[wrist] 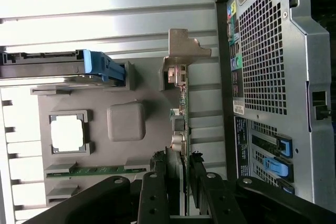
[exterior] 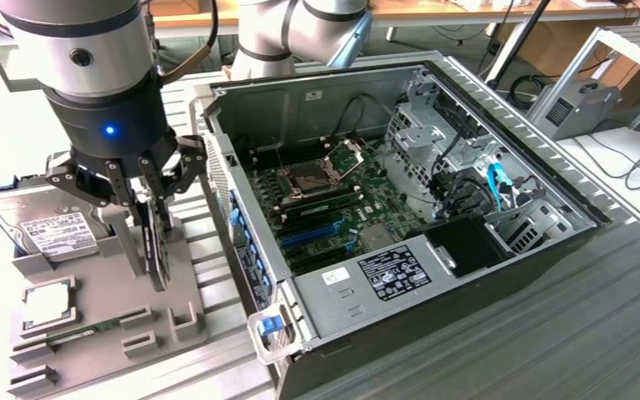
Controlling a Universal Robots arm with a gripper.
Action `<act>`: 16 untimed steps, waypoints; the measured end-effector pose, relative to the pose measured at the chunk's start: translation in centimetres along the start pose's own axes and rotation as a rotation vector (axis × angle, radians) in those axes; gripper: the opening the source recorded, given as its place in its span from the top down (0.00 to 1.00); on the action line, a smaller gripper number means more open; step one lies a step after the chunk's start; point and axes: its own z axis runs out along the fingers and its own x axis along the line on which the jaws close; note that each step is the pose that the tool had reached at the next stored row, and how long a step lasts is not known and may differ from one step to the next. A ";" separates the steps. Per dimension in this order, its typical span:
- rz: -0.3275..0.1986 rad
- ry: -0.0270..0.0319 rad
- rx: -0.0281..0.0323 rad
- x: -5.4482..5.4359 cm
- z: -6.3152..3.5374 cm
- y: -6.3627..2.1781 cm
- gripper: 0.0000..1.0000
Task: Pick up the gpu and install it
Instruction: 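Pick up the gpu and move the gpu toward the slot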
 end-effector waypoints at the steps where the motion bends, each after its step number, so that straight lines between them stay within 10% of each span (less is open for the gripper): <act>1: 0.000 0.0000 0.0000 0.0 -0.03 0.00 0.71; 16: 0.000 0.0001 -0.0001 0.0 -1.12 0.04 0.71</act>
